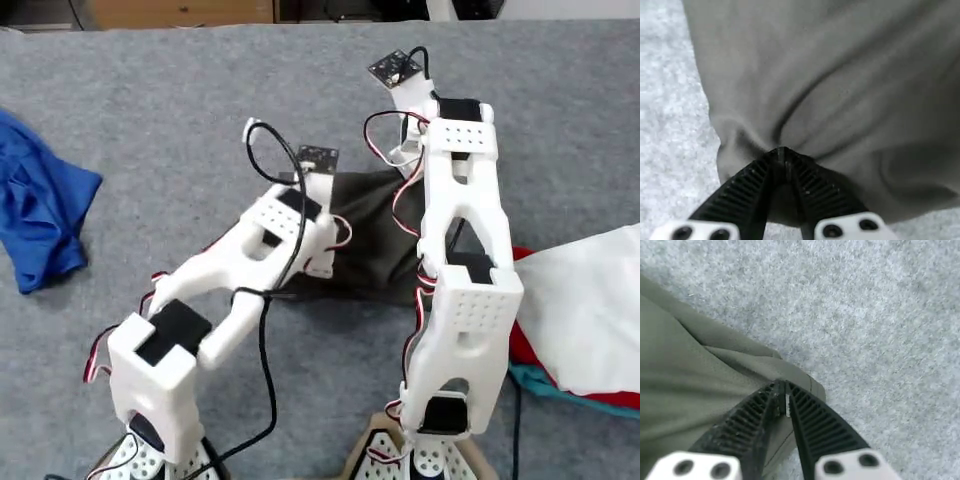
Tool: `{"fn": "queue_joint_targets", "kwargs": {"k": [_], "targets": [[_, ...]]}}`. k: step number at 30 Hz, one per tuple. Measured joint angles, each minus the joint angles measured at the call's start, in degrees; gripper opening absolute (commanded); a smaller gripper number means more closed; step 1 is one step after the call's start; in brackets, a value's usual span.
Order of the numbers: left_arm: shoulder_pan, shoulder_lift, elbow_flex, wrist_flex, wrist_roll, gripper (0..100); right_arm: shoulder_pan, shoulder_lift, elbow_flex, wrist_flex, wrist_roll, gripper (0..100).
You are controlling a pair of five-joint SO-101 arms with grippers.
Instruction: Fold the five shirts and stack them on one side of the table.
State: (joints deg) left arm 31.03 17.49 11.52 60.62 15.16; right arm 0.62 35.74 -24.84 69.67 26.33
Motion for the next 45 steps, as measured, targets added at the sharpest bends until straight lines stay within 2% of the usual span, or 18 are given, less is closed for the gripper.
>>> {"fn": "queue_joint_targets", "kwargs": {"k": [14,18,24,29,32,35,36,39,41,45], "targets": [[2.55,-6.24,2.64,10.37,0.00,2,-0.09,0.00,-0.79,-2.29,0.18,1.9],[2.55,-11.78,1.85,13.98,0.00,2,-0.09,-2.20,-7.03,6.59,0.18,1.9],[0.09,-18.64,-4.84,14.68,-2.99,2,0.00,-15.30,-18.99,21.54,0.18,1.9],[-4.04,-18.99,-12.40,18.29,-5.89,14,0.53,-23.91,-20.57,31.12,-3.08,1.9],[-6.95,-18.99,-17.93,24.44,-6.42,15,3.43,-30.15,-15.82,31.65,-6.24,1.9],[-9.76,-18.99,-23.21,31.03,-7.56,6,4.22,-38.86,-6.24,31.65,-10.11,1.9],[-10.55,-19.16,-24.53,33.05,-9.14,1,4.22,-42.20,-2.29,31.65,-12.04,1.9],[-12.13,-19.87,-26.02,38.33,-15.74,2,4.04,-52.31,11.52,31.65,-19.52,1.9],[-13.54,-21.27,-25.76,38.95,-19.08,2,2.37,-58.20,21.27,31.38,-25.76,1.6],[-16.88,-28.92,-21.63,39.56,-20.57,2,-1.05,-69.10,40.70,25.58,-33.76,1.5]]}}
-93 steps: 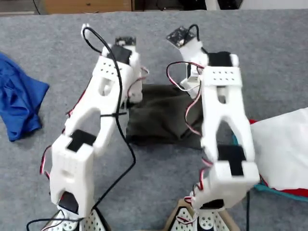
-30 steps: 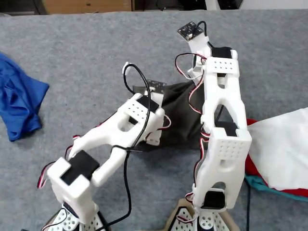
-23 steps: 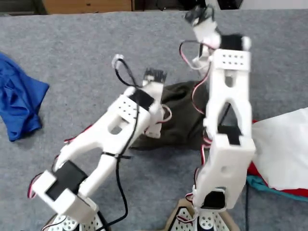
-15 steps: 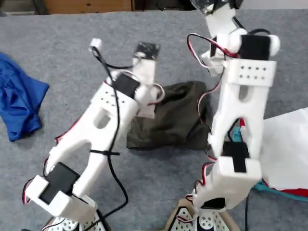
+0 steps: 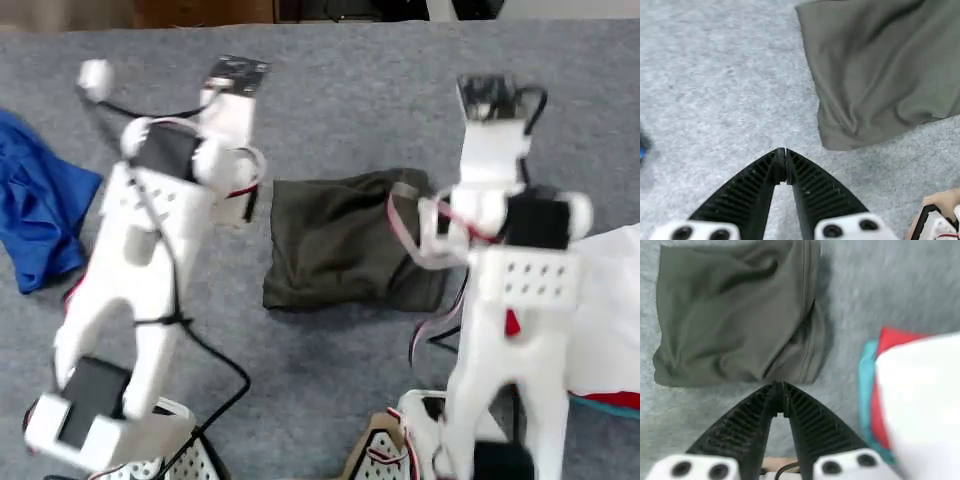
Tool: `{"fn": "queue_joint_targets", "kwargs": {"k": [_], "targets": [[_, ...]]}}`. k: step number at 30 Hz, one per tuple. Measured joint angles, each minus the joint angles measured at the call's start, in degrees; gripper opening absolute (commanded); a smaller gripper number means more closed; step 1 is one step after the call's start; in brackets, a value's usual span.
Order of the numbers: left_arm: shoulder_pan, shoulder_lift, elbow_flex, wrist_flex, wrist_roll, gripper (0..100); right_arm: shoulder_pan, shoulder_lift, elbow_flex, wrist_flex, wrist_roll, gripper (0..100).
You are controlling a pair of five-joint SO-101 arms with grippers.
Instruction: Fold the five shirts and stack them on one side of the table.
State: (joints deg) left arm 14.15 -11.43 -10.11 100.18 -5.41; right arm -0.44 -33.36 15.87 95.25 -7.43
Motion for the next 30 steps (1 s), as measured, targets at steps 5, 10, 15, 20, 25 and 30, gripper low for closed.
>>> {"fn": "queue_joint_targets", "kwargs": {"k": [5,10,15,20,25,30], "targets": [[-0.62,-11.87,8.97,0.00,-0.09,2,-1.76,-11.69,24.00,-14.77,-7.56,1.9],[-0.62,-21.10,16.35,0.00,-0.26,2,-2.55,-18.99,43.78,-32.53,-14.15,15.1],[-0.62,-22.42,20.92,0.00,-0.26,2,-6.86,-19.52,50.02,-39.30,-21.63,32.3],[-0.62,-22.42,21.45,0.00,1.58,2,-10.20,-19.87,50.02,-41.05,-26.90,30.7],[-0.62,-22.42,21.45,-0.26,2.11,2,-10.90,-19.25,50.29,-43.16,-30.33,30.7],[-2.81,-22.42,21.45,-0.26,2.11,2,-10.90,-11.08,50.29,-46.51,-33.05,30.7]]}}
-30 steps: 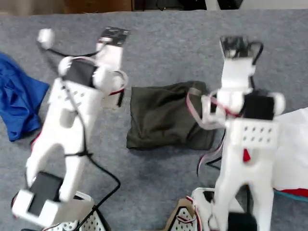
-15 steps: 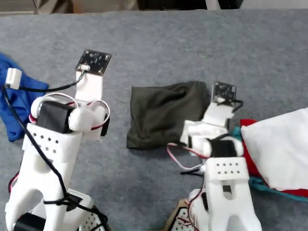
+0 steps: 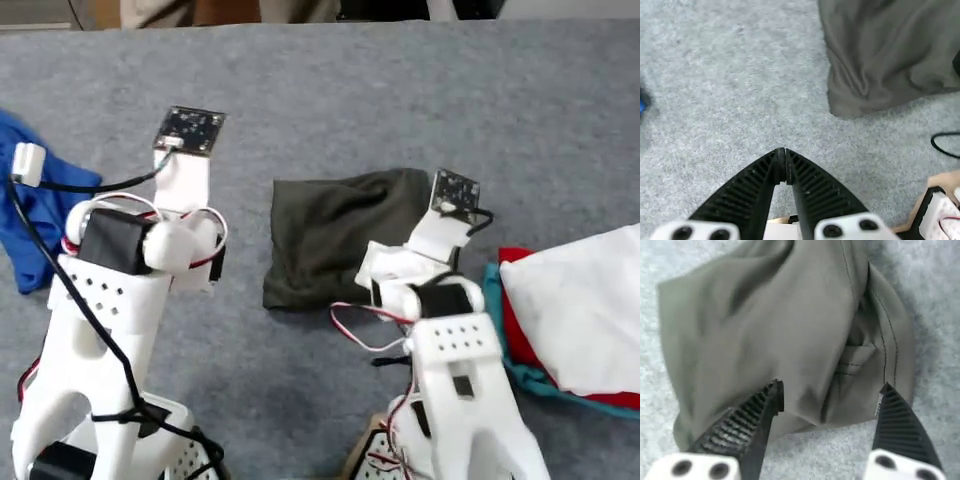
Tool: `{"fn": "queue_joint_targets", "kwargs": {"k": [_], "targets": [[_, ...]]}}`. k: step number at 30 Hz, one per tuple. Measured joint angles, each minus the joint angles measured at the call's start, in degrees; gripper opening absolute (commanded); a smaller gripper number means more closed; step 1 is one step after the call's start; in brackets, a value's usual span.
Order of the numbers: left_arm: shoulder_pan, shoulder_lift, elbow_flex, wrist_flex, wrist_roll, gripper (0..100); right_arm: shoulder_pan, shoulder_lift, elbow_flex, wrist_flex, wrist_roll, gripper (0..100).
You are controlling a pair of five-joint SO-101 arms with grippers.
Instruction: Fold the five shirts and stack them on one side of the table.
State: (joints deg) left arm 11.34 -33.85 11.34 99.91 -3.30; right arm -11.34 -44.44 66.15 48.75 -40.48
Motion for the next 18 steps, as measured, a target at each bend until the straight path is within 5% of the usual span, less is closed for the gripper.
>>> {"fn": "queue_joint_targets", "kwargs": {"k": [13,18], "targets": [[-8.09,-0.35,0.00,0.00,0.00,2,-0.18,35.69,-12.57,-9.49,-7.38,29.6],[-8.09,-0.53,0.00,0.00,0.00,2,0.00,41.76,-18.99,-5.63,-7.47,7.2]]}}
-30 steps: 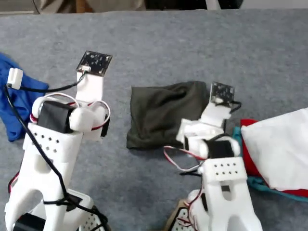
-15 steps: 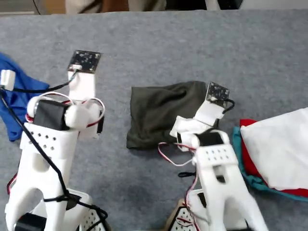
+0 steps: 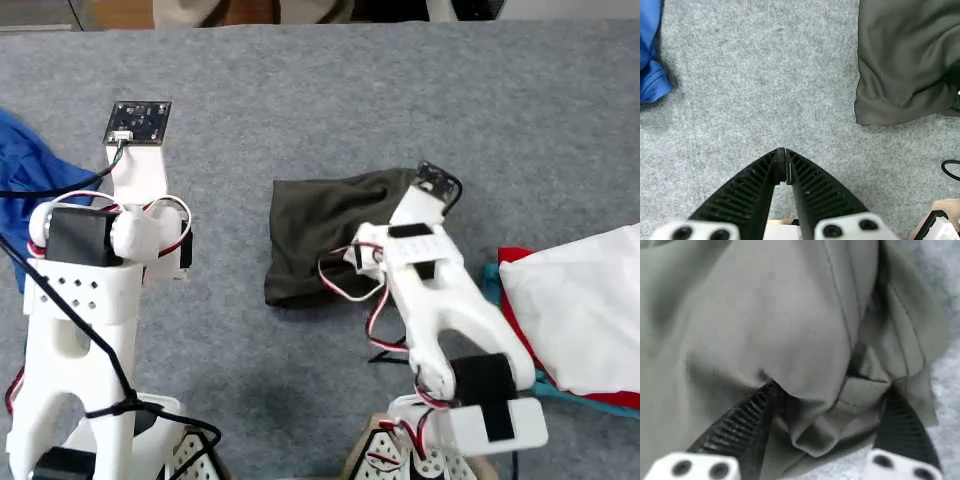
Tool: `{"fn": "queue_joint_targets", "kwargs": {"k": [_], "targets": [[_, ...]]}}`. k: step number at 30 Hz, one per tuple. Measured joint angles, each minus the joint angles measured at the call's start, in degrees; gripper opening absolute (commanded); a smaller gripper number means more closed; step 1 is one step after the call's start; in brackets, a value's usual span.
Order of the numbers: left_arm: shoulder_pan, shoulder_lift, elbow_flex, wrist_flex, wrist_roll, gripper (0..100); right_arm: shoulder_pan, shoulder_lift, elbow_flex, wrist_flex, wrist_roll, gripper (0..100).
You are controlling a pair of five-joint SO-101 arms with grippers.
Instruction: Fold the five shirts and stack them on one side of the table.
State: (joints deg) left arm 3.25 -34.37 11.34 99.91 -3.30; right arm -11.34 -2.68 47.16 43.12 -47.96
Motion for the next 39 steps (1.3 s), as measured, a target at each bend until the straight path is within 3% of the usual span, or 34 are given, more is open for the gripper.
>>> {"fn": "queue_joint_targets", "kwargs": {"k": [2,13,19,28,39], "targets": [[0.00,0.00,0.00,0.00,0.00,2,0.35,0.70,-0.97,0.79,0.00,0.2],[0.00,0.00,0.00,0.00,0.00,2,7.47,-3.34,-2.20,6.68,6.95,0.5],[0.00,0.00,0.00,0.00,-3.34,2,15.91,-18.64,-4.48,13.10,13.27,0.5],[0.00,0.00,0.00,0.00,-3.78,2,26.55,-42.02,-9.67,14.24,25.58,0.5],[0.00,0.00,0.00,0.00,-3.78,2,48.44,-46.77,-11.16,14.24,36.57,0.5]]}}
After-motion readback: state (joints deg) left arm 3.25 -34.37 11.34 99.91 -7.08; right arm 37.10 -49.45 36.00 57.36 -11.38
